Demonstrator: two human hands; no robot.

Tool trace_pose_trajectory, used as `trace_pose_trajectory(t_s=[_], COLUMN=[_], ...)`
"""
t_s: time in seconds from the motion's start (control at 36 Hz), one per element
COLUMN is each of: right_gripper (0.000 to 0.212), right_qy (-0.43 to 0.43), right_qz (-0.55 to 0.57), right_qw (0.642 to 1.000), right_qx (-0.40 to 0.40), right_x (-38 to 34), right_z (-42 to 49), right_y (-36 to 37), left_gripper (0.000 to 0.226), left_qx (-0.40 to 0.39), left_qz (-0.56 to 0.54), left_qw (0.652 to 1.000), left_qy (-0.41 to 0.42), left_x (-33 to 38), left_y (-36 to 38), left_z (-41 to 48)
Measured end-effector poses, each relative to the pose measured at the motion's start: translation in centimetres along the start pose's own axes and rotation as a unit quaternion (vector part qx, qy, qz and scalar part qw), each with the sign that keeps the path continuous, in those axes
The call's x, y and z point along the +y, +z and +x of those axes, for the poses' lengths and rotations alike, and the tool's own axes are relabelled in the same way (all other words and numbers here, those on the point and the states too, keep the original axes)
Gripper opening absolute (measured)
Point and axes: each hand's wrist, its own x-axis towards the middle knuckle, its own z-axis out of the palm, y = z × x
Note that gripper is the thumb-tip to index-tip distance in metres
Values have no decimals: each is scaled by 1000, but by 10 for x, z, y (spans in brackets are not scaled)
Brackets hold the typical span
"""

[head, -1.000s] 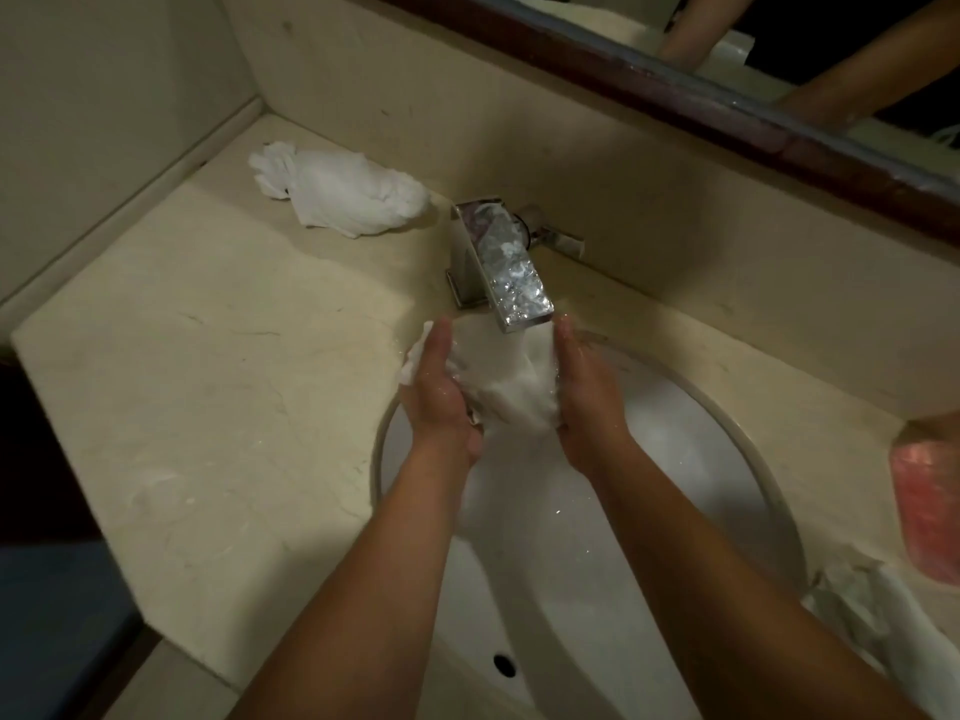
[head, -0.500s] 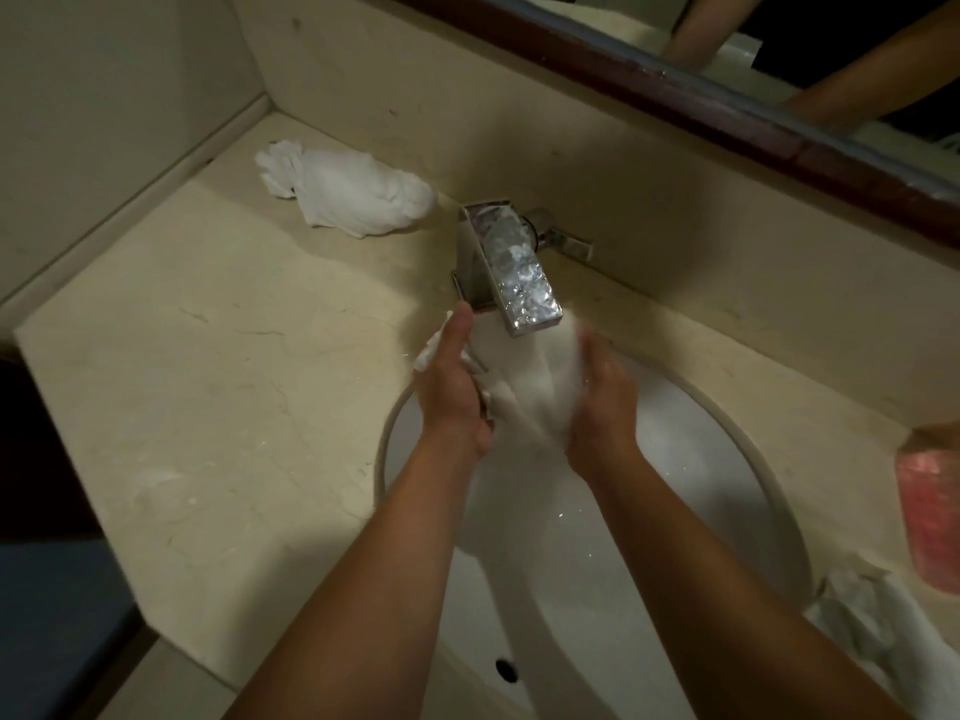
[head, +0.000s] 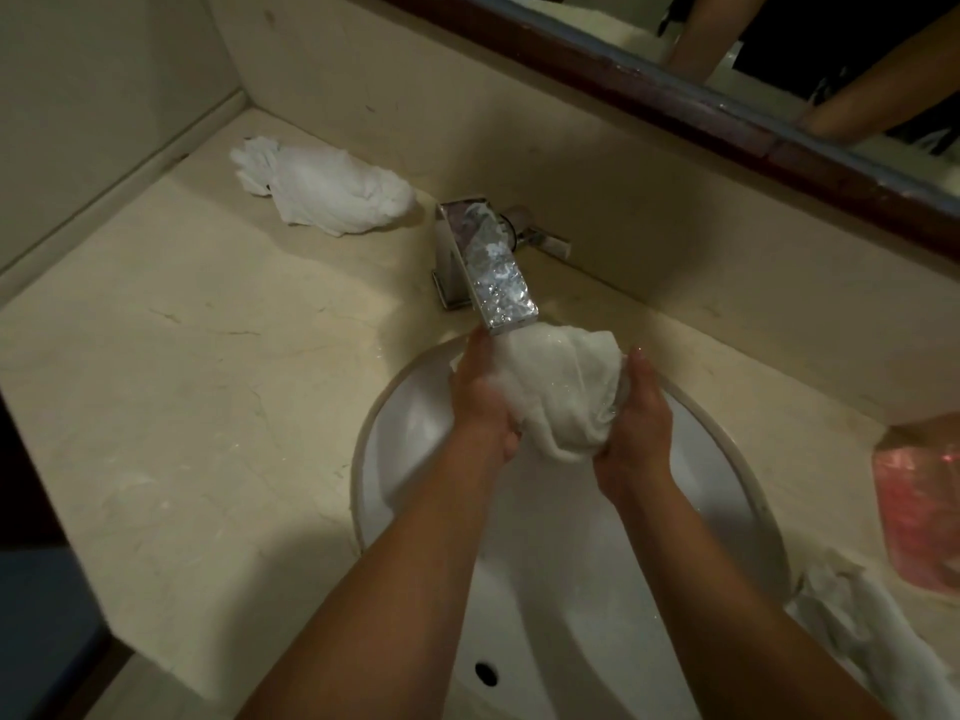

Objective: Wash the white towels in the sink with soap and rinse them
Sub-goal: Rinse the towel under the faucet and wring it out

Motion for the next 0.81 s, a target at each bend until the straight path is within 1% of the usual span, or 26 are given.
trace_pose_trajectory(t_s=[0.03,0.06,0.08,0.14,0.19,0.22,0.25,0.28,0.33,0.42,0.44,0.5,0.56,0.61,0.67,0.72,0.81], right_gripper=[40,46,56,75,89,94,97,97,95,84,81,74,67,61,61,55,59], right_qy=[11,27,57,152,250,292,326,344,340,285,261,221,192,158,119,104,97], right_qz=[4,11,26,66,98,100,106,119,153,138,128,109,110,100,66,37,31], right_qw=[1000,999,997,984,958,945,930,918,911,933,943,956,962,969,976,983,983], right_qx=[-12,-23,-34,-63,-97,-111,-134,-159,-175,-171,-165,-161,-162,-160,-167,-149,-155], right_x=[2,5,6,7,11,12,12,10,9,8,8,7,5,2,-4,-7,-9], right_z=[1,2,2,0,-4,-6,-10,-13,-15,-12,-11,-9,-9,-8,-9,-10,-8], right_y=[0,1,3,7,11,13,15,17,20,23,24,25,26,27,30,33,34], left_gripper=[45,65,79,80,87,88,82,81,87,106,104,92,95,105,113,117,120], left_qx=[2,-3,-6,-8,-48,-55,-55,-59,-77,-71,-56,-6,34,47,34,12,-14], left_qz=[-13,-23,-25,-14,-14,-21,-22,-28,-42,-18,-10,2,11,17,14,-2,-11], left_qw=[1000,1000,1000,1000,999,998,998,998,996,997,998,998,996,997,999,999,998], left_qy=[10,12,14,19,9,3,2,-7,-17,10,22,59,80,59,-4,-49,-59], left_x=[1,3,5,9,14,15,19,22,28,27,25,22,19,19,21,26,30], left_y=[0,0,-2,-6,-13,-17,-20,-23,-28,-29,-29,-26,-24,-21,-19,-20,-21], left_z=[0,0,0,0,0,1,-1,-1,0,-1,-1,-4,-4,-9,-13,-13,-13])
